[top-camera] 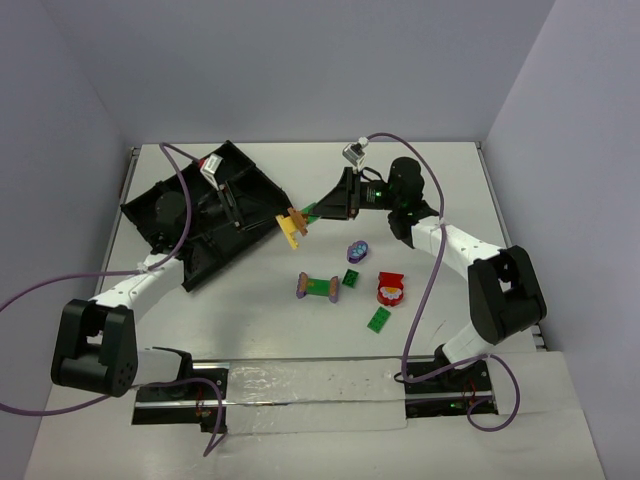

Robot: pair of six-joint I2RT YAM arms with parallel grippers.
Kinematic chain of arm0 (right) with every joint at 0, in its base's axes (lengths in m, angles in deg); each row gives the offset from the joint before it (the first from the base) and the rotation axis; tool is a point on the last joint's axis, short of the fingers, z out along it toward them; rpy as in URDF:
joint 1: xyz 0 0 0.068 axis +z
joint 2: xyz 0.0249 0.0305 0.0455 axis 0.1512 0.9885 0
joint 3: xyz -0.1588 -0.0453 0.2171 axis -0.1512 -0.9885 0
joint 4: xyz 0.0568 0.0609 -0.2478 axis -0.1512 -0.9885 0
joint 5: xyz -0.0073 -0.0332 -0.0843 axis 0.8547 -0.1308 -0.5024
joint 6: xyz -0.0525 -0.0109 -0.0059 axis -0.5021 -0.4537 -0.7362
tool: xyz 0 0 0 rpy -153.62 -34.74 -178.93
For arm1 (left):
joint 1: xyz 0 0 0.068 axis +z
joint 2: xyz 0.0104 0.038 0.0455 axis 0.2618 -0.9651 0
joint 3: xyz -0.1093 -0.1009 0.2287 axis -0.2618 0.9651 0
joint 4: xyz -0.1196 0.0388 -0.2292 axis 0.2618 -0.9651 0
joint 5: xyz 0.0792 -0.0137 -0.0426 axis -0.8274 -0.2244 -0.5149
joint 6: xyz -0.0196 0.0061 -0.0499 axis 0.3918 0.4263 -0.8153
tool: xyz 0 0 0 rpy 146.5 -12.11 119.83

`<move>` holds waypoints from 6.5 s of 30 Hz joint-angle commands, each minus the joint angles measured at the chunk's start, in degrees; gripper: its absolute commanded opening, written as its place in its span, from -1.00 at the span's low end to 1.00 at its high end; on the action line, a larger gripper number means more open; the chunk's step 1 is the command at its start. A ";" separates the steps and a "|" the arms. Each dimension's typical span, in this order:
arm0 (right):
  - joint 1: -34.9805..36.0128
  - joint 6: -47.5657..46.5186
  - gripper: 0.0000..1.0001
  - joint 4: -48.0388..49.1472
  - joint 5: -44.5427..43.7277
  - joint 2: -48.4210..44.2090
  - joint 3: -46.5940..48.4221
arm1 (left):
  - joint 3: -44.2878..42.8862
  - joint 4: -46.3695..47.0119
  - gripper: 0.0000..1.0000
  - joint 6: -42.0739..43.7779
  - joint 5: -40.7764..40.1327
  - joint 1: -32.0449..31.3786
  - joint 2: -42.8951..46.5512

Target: Sort the legos into containers by color

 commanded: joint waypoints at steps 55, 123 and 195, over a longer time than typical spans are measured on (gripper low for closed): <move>2.18 -38.51 0.54 -59.22 -67.55 16.36 24.04 | -11.73 -36.86 -0.99 17.16 -14.76 3.65 -2.58; 20.02 -32.17 -1.00 -41.92 -44.84 10.23 21.47 | -7.53 -38.75 -1.00 20.36 -14.30 3.65 -2.75; 20.83 -30.31 -1.00 -51.11 -70.71 4.73 17.91 | -53.95 -65.93 0.51 31.37 -44.42 6.38 -23.36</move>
